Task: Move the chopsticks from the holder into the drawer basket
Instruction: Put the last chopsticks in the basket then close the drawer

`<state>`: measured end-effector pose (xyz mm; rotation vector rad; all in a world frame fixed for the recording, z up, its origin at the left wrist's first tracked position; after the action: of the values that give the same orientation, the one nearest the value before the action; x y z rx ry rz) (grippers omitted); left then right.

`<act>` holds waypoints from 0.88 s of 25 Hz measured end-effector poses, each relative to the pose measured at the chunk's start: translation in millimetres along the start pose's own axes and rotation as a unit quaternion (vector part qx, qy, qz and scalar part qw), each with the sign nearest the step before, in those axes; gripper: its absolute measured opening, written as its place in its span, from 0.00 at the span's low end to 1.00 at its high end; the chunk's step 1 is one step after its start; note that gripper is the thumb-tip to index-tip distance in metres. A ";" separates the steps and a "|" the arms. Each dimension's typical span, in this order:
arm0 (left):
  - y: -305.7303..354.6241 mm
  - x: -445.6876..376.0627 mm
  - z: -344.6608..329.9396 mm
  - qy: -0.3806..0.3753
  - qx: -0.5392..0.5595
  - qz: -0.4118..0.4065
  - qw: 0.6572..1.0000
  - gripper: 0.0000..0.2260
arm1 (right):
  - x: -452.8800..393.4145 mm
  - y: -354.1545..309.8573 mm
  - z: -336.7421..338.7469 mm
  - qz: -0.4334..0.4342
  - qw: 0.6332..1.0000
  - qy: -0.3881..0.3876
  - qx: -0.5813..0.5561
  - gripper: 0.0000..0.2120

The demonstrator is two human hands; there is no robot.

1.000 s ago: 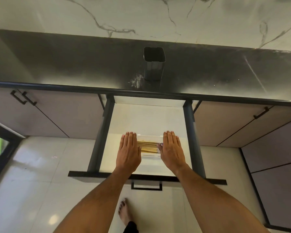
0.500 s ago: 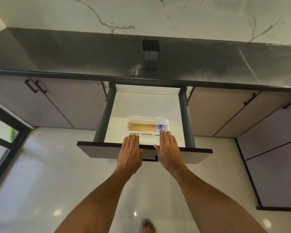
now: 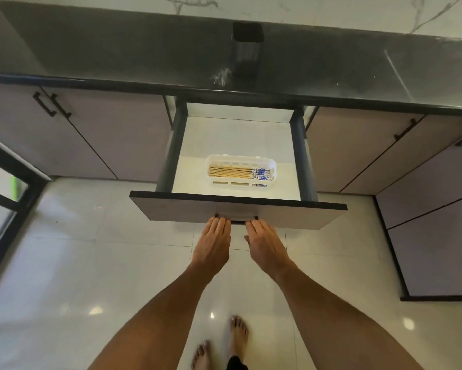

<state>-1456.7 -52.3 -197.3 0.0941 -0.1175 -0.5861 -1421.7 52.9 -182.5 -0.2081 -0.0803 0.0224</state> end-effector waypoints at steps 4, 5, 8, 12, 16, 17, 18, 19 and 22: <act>-3.2 -22.2 -14.7 -0.029 0.029 -0.008 0.999 0.25 | -24.8 1.8 -18.0 0.010 0.998 -0.058 0.012 0.20; -4.4 -28.4 -19.0 -0.038 0.034 -0.008 0.999 0.26 | -31.4 4.0 -24.2 0.005 0.997 -0.074 0.017 0.22; -10.3 -46.0 -32.4 -0.064 0.034 0.008 0.997 0.26 | -51.0 11.9 -44.0 -0.021 0.989 -0.140 0.033 0.22; -13.0 -57.7 -46.8 -0.078 0.027 0.049 0.995 0.23 | -72.0 25.6 -56.2 -0.069 0.975 -0.208 0.022 0.19; -9.0 -83.5 -58.1 -0.096 -0.032 0.033 0.994 0.24 | -88.9 37.4 -57.6 -0.088 0.973 -0.213 -0.011 0.22; -10.5 -93.0 -58.8 -0.098 -0.040 0.037 0.994 0.23 | -97.8 40.0 -55.3 -0.090 0.973 -0.212 -0.014 0.24; -13.0 -101.6 -59.0 -0.096 -0.037 0.042 0.994 0.23 | -107.6 41.8 -51.4 -0.093 0.974 -0.208 -0.018 0.25; -15.0 -111.1 -58.2 -0.087 -0.032 0.047 0.995 0.25 | -117.6 43.7 -47.3 -0.093 0.973 -0.208 -0.021 0.25; -21.8 -148.2 -55.0 -0.066 -0.029 0.051 0.996 0.31 | -155.8 56.2 -35.2 -0.103 0.972 -0.204 -0.049 0.26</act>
<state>-1583.5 15.0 -266.8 -0.0072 -0.2323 -0.4935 -1574.9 96.0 -240.5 -0.2919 -0.5131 -0.1459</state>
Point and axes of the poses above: each hand's wrist, its own x-axis away from the middle knuckle, its own z-axis out of the back of the hand, y = z × x, the point moved 10 cm from there along -x, towards the middle knuckle, and after that the axes turned 4 degrees about z, right-handed, at the moved point
